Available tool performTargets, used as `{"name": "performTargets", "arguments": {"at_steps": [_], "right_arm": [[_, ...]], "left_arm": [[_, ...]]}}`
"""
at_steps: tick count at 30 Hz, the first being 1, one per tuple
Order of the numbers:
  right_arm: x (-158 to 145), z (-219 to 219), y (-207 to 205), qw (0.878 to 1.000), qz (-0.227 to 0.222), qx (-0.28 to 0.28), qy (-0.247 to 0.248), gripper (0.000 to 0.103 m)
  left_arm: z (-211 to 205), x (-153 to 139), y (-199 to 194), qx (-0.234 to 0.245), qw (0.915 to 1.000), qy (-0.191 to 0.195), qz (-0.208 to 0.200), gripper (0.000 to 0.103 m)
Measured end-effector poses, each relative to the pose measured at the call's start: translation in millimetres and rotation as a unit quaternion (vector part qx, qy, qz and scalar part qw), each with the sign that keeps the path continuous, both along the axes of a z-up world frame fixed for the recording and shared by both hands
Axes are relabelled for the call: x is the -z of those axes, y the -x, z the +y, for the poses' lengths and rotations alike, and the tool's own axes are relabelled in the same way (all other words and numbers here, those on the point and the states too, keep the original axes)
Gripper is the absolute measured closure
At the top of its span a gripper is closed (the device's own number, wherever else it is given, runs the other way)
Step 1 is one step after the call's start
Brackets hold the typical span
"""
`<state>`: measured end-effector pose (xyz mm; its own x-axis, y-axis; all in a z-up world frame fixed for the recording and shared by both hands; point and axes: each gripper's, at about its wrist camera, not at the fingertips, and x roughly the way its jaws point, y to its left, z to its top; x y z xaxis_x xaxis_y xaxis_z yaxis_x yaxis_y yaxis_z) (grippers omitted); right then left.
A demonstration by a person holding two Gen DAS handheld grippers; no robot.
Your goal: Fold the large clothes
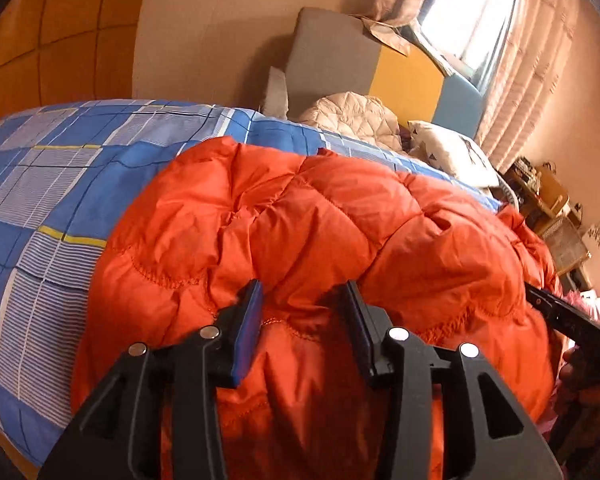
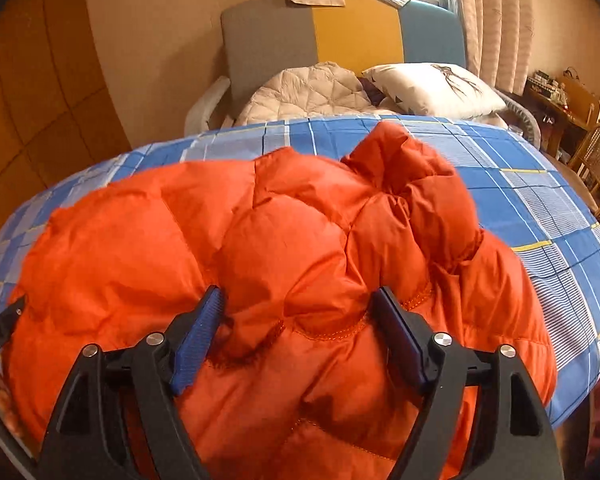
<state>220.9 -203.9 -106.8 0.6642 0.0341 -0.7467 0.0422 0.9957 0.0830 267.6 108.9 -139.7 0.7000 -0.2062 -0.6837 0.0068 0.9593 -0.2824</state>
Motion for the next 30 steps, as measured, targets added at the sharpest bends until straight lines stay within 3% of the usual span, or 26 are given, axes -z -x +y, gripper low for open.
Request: {"name": "performTargets", "arguments": {"at_steps": [7,14,20,22,26,30], "right_arm": [[18.2,8.4,-4.2,1.000,0.009,-0.017,0.022,0.020],[44.2,5.2,-15.4,1.000,0.014,-0.023,0.011,0.019],[33.1,3.9,-9.8,0.999,0.025,-0.026,0.011,0.018],[21.8,-5.5,0.0,0.999,0.019,-0.022,-0.018,0.017],[1.3,-35.2,37.0,0.997,-0.007,0.006,-0.077,0.015],[-0.9,-68.7,73.5,0.989,-0.008,0.048,-0.136,0.015]], "left_arm": [[-1.0,11.3,-4.7,0.016,0.9998,-0.006,-0.003,0.062],[-1.3,21.7,-10.6,0.014,0.9999,0.002,-0.002,0.062],[-2.4,11.9,-7.5,0.002,0.9999,-0.003,0.010,0.063],[-3.7,4.6,-0.9,0.000,1.0000,-0.005,0.004,0.057],[-2.0,-3.5,12.7,-0.005,0.9999,-0.004,-0.011,0.055],[0.1,-11.1,28.4,-0.003,0.9995,0.002,-0.032,0.053]]}}
